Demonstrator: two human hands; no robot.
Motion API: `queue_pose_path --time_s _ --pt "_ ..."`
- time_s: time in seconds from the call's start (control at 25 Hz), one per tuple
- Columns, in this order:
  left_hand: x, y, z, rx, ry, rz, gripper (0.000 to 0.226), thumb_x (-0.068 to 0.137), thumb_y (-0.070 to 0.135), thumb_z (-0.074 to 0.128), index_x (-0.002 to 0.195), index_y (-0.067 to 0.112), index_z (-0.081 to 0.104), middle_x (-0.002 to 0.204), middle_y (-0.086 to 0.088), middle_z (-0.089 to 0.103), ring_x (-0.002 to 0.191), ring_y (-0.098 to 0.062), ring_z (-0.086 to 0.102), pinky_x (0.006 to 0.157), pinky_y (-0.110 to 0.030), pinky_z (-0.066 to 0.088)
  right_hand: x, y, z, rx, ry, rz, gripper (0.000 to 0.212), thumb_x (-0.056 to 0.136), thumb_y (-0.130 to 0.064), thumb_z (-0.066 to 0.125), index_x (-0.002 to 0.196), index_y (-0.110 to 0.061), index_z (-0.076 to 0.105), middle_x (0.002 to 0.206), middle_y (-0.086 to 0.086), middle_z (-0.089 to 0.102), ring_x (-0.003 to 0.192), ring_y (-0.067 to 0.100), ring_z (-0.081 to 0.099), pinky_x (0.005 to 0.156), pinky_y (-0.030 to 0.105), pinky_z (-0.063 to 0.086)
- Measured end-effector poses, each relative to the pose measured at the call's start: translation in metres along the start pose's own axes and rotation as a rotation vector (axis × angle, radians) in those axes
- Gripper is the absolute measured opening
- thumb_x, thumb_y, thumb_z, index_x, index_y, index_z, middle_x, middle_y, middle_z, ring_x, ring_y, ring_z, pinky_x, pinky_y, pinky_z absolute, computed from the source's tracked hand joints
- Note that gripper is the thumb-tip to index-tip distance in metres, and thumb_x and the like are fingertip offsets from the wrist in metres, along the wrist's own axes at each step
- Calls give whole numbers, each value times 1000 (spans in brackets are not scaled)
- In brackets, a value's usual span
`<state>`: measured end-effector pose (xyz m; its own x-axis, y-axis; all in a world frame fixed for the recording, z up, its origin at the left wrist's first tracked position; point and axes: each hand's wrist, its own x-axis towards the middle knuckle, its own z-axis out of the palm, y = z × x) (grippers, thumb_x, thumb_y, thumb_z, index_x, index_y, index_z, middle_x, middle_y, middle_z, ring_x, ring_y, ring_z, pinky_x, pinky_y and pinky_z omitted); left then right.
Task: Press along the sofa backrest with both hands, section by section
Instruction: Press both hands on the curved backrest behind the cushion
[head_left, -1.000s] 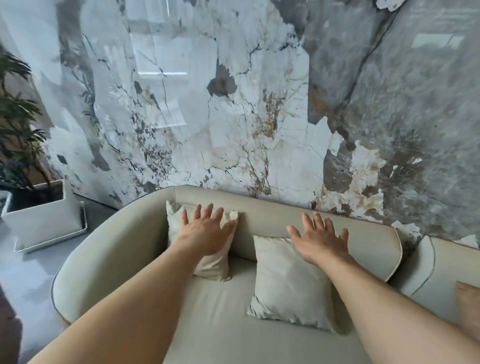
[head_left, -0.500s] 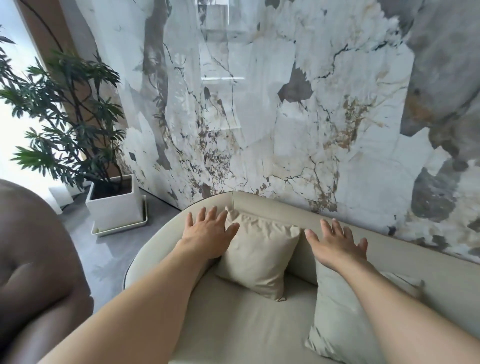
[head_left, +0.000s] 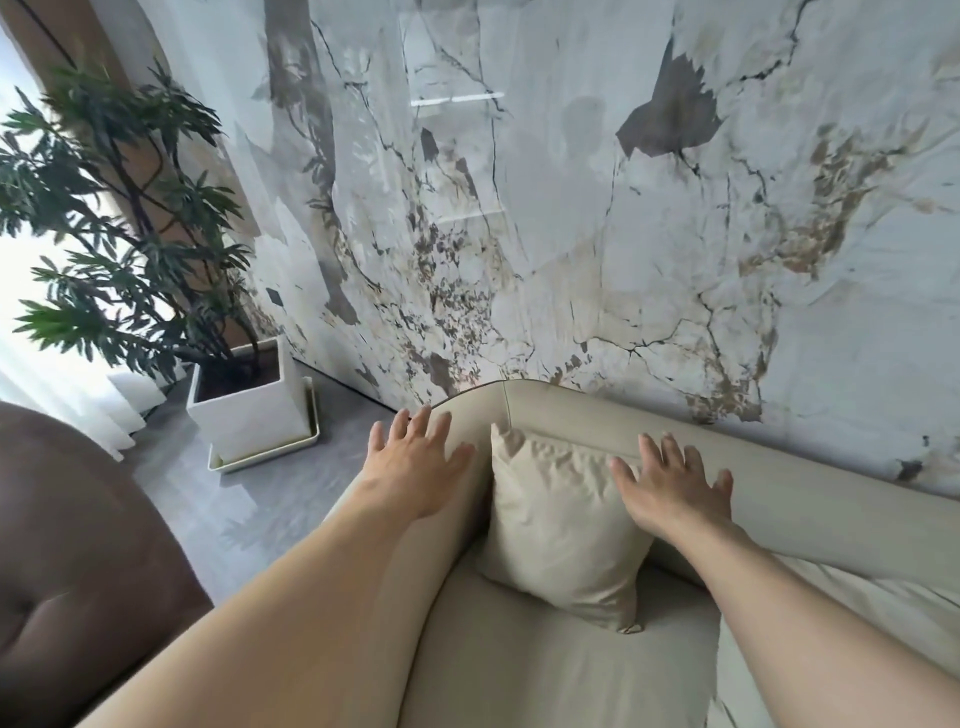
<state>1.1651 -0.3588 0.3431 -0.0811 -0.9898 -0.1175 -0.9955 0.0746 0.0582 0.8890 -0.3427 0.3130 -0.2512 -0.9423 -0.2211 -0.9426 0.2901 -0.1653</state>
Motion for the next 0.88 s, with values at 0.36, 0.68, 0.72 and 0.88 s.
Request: queue_pose_path --time_s 0.36,0.68,0.72,0.88 --pt "134 -6 44 37 -43 154 66 95 60 14 152 28 10 164 0 3 149 -22 -4 120 -47 -4 87 -11 28 35 28 135 75 89 -68 11 154 -30 6 164 -2 -1 149 23 -1 114 55 2" --pt "309 -9 169 54 -44 336 70 91 65 11 152 33 -2 164 2 -6 149 -24 -10 119 -47 -9 212 -20 128 78 44 310 78 85 -74 9 153 -35 3 163 -6 -3 149 17 -7 117 53 -3" --pt "326 -9 185 46 -34 352 71 90 67 11 152 35 -3 164 2 -7 149 -23 -12 119 -47 -11 225 -21 143 87 47 315 78 84 -74 8 152 -36 2 163 -7 -5 148 16 -8 117 52 -4" --pt "394 -27 260 62 -32 370 78 80 76 2 149 43 -10 162 8 -14 147 -20 -21 114 -48 -21 290 -25 215 39 128 299 79 81 -74 5 151 -39 -2 163 -10 -9 148 12 -12 116 51 -6"
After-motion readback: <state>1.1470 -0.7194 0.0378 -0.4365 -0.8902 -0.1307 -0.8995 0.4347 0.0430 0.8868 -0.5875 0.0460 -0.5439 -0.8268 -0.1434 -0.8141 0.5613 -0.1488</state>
